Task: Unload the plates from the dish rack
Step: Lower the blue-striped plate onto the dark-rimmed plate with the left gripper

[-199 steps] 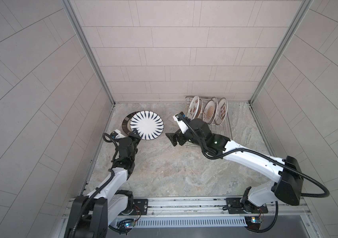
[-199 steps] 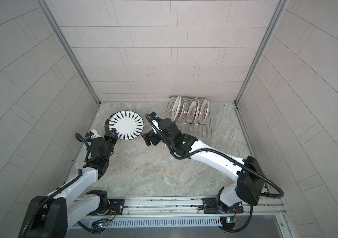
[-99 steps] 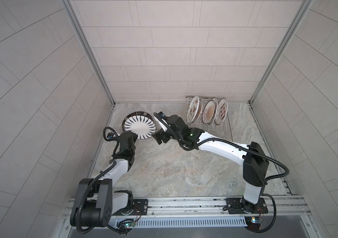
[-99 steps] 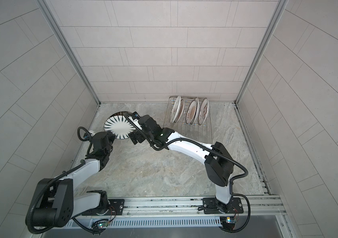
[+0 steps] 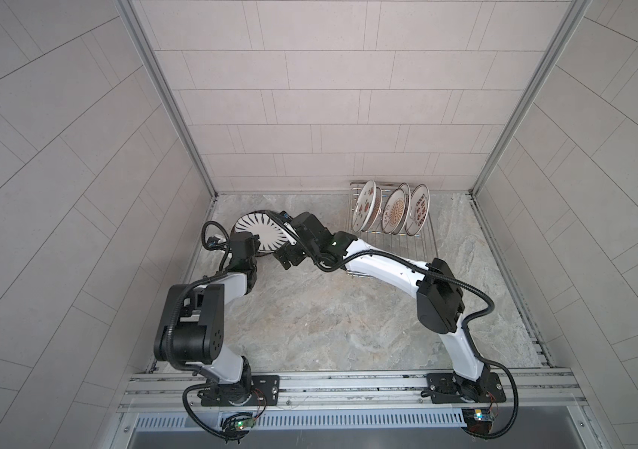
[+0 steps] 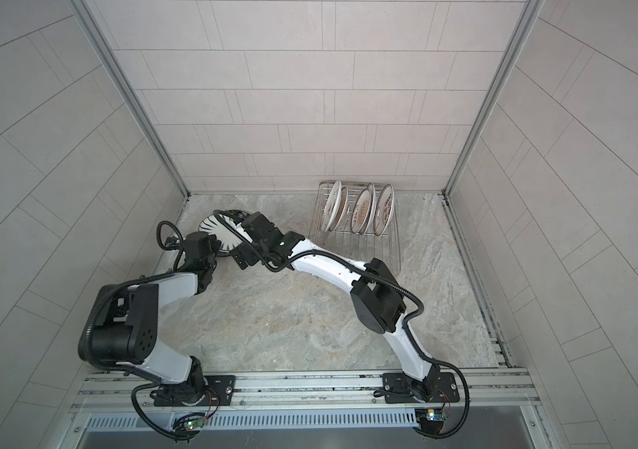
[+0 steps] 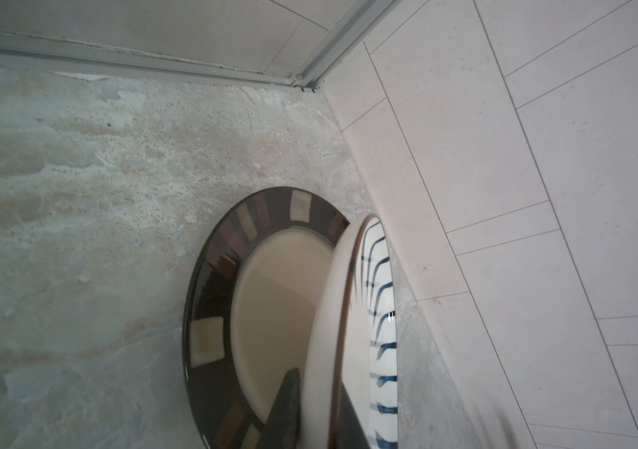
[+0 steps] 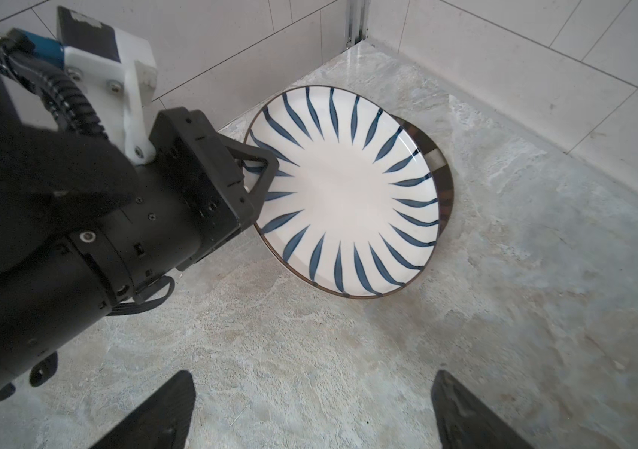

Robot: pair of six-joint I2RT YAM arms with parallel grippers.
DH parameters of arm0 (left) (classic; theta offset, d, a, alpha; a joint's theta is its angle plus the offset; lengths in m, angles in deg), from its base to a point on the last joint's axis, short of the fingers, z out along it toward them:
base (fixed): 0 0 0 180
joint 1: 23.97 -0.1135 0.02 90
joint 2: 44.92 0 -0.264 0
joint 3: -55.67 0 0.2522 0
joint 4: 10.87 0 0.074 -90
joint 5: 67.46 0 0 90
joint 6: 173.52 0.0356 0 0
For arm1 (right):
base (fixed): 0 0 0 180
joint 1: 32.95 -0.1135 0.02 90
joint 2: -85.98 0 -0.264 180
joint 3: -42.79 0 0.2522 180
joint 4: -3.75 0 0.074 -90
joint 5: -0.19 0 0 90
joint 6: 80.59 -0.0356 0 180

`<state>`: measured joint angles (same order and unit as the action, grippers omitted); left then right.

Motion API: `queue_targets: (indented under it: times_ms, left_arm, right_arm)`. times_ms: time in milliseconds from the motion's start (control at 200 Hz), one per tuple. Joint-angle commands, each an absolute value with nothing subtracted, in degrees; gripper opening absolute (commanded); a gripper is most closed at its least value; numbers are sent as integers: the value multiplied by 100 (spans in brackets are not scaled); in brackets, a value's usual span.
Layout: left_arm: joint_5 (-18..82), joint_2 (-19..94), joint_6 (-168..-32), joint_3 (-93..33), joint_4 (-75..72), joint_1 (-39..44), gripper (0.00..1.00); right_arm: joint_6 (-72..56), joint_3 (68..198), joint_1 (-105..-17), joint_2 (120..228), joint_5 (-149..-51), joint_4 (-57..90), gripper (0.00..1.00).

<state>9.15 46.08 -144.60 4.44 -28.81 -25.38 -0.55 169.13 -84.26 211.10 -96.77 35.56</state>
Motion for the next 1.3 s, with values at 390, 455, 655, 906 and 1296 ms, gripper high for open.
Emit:
queue_targets:
  times_ms: [390, 455, 655, 906, 1296]
  left_arm:
    - [1405, 5269, -15049, -15, -3895, -3055, 0]
    - [1361, 5308, -14935, -55, -3791, -3058, 0]
    - [1287, 5443, -14718, -116, -3583, -3056, 13]
    - [1358, 5634, -14583, -195, -3485, -3056, 25]
    - [1218, 5750, -14394, -304, -3189, -3057, 38]
  right_arm:
    - [-228, 17652, -8313, 21785, -9966, 4036, 94]
    - [-246, 17652, -8313, 21782, -9948, 4021, 94]
    - [-290, 17657, -8306, 21802, -9934, 4035, 93]
    - [-273, 17617, -8305, 21769, -9915, 4137, 92]
    - [-264, 17509, -8287, 21712, -9940, 4152, 91]
